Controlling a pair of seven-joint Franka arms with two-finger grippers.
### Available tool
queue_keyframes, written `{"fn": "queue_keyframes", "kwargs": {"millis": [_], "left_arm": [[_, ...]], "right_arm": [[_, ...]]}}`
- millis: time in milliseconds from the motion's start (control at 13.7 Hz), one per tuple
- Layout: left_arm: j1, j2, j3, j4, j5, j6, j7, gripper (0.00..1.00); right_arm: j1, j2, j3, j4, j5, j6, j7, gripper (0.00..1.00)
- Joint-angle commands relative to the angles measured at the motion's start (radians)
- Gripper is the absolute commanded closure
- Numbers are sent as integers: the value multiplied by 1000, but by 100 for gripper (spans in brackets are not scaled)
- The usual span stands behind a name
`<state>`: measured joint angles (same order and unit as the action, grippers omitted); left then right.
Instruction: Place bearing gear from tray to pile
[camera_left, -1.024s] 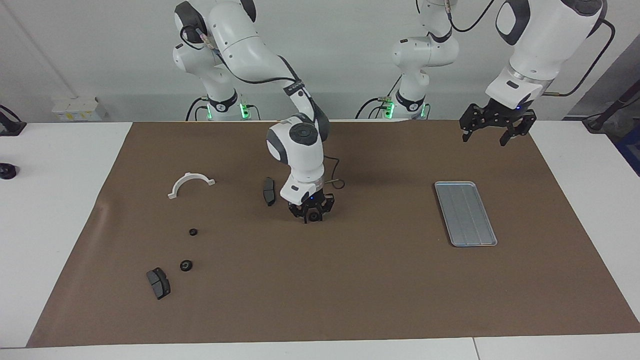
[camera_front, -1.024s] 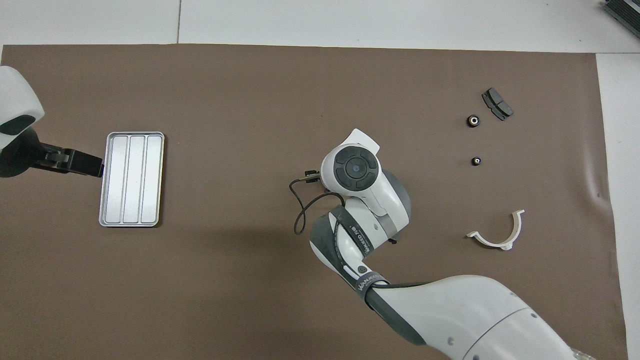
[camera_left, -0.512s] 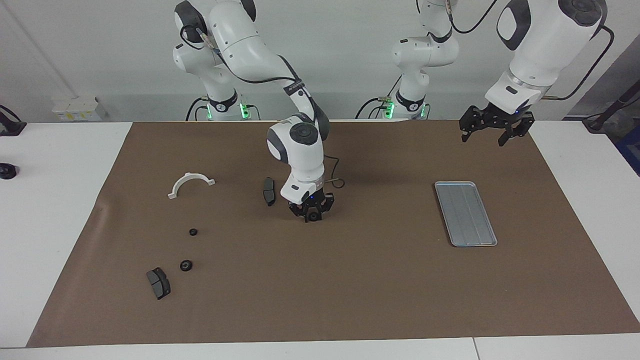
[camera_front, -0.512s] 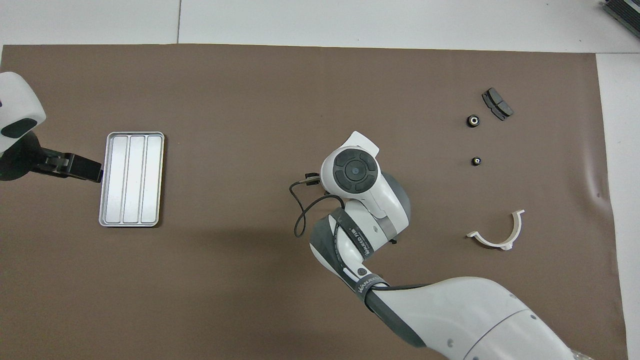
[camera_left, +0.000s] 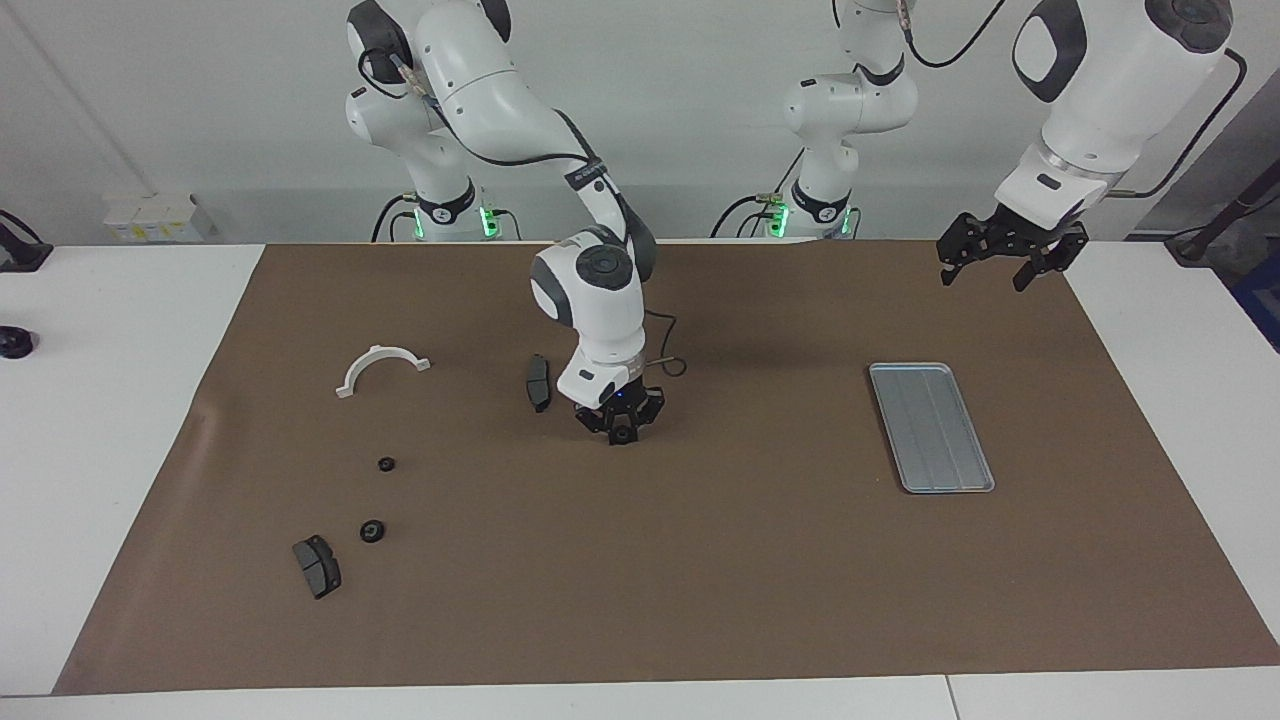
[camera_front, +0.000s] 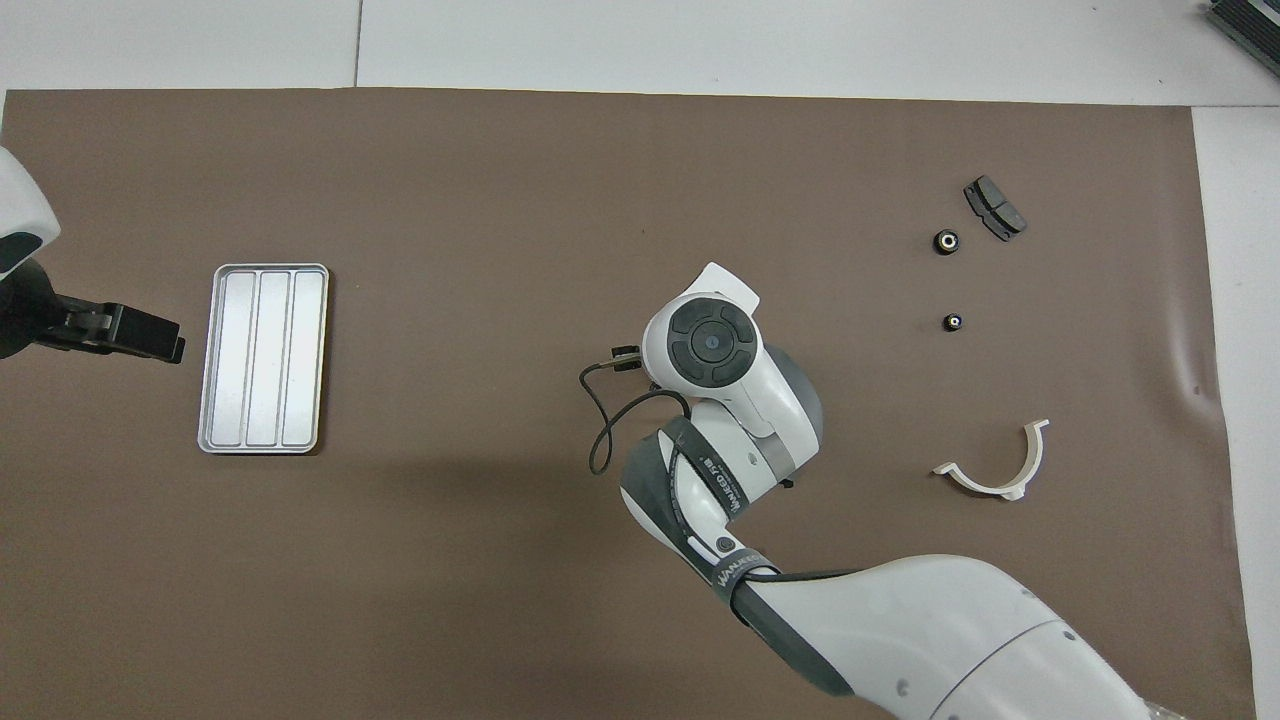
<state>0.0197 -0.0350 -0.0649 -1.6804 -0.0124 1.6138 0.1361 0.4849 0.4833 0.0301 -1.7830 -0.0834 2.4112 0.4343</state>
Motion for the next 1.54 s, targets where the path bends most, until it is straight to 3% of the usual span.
{"fn": "queue_keyframes", "kwargs": {"millis": [0, 146, 585, 877, 1097, 1243, 1462], "left_arm": [[3, -11, -6, -13, 17, -3, 3, 0], [6, -9, -12, -12, 19, 24, 11, 0], [11, -5, -29, -12, 17, 46, -51, 0], [6, -6, -30, -13, 17, 46, -138, 0], [6, -11, -29, -18, 17, 41, -142, 0], [19, -11, -29, -18, 15, 35, -144, 0], [32, -11, -18, -18, 15, 34, -145, 0]], "right_arm": [[-133, -124, 14, -30, 2, -111, -168, 82], [-234, -158, 14, -30, 17, -142, -310, 82], [-446, -146, 14, -27, 19, -101, -479, 82], [-480, -111, 14, -23, 19, -34, -479, 85], [-479, -23, 14, -10, 17, 100, -470, 85], [-459, 59, 14, 55, 17, 140, -453, 86], [-440, 81, 14, 79, 17, 169, -414, 86]]}}
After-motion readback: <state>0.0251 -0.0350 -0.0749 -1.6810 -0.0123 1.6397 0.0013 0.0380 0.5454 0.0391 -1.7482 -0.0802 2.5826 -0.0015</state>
